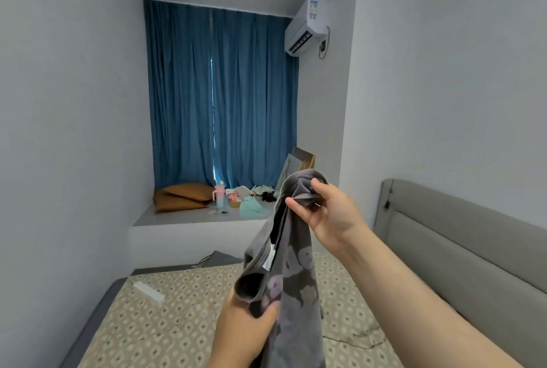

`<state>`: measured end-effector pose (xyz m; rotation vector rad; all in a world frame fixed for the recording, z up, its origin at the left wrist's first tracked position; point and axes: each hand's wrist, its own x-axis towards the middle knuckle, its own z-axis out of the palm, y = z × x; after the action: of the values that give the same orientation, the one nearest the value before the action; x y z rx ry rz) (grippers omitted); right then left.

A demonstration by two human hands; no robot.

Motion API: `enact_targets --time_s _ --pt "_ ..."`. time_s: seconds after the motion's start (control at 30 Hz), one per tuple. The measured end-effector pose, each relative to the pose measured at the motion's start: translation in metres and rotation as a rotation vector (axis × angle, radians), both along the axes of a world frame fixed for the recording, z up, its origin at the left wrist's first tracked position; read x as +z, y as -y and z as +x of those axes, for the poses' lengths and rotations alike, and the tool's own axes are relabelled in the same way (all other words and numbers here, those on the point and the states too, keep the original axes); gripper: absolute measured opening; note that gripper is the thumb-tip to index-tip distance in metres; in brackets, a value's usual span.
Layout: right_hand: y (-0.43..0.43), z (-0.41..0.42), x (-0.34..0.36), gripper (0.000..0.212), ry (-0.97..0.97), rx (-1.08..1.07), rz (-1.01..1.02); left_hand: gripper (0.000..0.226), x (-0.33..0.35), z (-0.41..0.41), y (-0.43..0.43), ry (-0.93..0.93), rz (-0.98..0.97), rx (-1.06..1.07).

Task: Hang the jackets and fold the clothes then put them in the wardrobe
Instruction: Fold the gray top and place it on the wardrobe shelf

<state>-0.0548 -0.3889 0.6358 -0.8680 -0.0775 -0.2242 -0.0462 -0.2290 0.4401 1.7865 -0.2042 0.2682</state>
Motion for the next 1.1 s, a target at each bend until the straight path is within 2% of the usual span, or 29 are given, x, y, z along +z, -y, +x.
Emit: enact_targets --time_s 0.07,0.17,0.3,0.37,0.47,0.57,0.63,0.73,0.8,0.83,0.87,0.97,1.03,1.1 --pt "0.006 -0.006 -0.002 0.016 0.006 -0.002 -0.027 0.023 0.006 0.010 -0.001 -0.053 -0.111 0.059" --pt "0.019 -0.013 -0.004 0.018 0.009 -0.025 -0.091 0.009 0.017 0.023 -0.008 -0.098 -0.247 -0.052" --pt "0.038 -0.021 -0.013 0.016 -0.027 -0.072 -0.112 0.011 0.040 0.034 -0.012 -0.308 -0.689 -0.196" --pt "0.053 -0.029 -0.022 0.022 -0.039 0.001 -0.146 0.016 0.054 0.045 -0.013 -0.305 -0.737 -0.157" --pt "0.076 -0.042 -0.045 0.049 -0.085 0.054 -0.340 0.023 0.082 0.062 -0.012 -0.144 -0.661 -0.116" --pt "0.091 -0.054 -0.073 0.036 -0.267 -0.202 -0.659 0.024 0.109 0.075 -0.005 0.075 -0.426 -0.134" --pt "0.102 -0.062 -0.089 0.027 -0.375 -0.315 -1.020 0.024 0.121 0.080 0.002 0.192 -0.281 -0.177" --pt "0.125 -0.074 -0.102 0.034 -0.505 -0.493 -1.648 0.027 0.133 0.081 0.012 0.324 -0.152 -0.273" --pt "0.136 -0.082 -0.105 0.035 -0.500 -0.549 -1.829 0.030 0.135 0.080 0.018 0.409 -0.002 -0.330" --pt "0.140 -0.085 -0.107 0.034 -0.471 -0.505 -1.832 0.030 0.135 0.080 0.019 0.423 0.045 -0.355" --pt "0.145 -0.092 -0.111 0.029 -0.447 -0.430 -1.753 0.029 0.134 0.080 0.024 0.418 0.064 -0.390" --pt "0.147 -0.108 -0.123 0.012 -0.400 -0.199 -1.145 0.032 0.135 0.078 0.030 0.342 0.024 -0.441" --pt "0.147 -0.119 -0.130 0.028 -0.372 -0.069 -0.881 0.031 0.135 0.075 0.037 0.323 0.008 -0.435" --pt "0.145 -0.127 -0.135 0.062 -0.359 0.075 -0.874 0.028 0.134 0.071 0.043 0.321 0.007 -0.428"
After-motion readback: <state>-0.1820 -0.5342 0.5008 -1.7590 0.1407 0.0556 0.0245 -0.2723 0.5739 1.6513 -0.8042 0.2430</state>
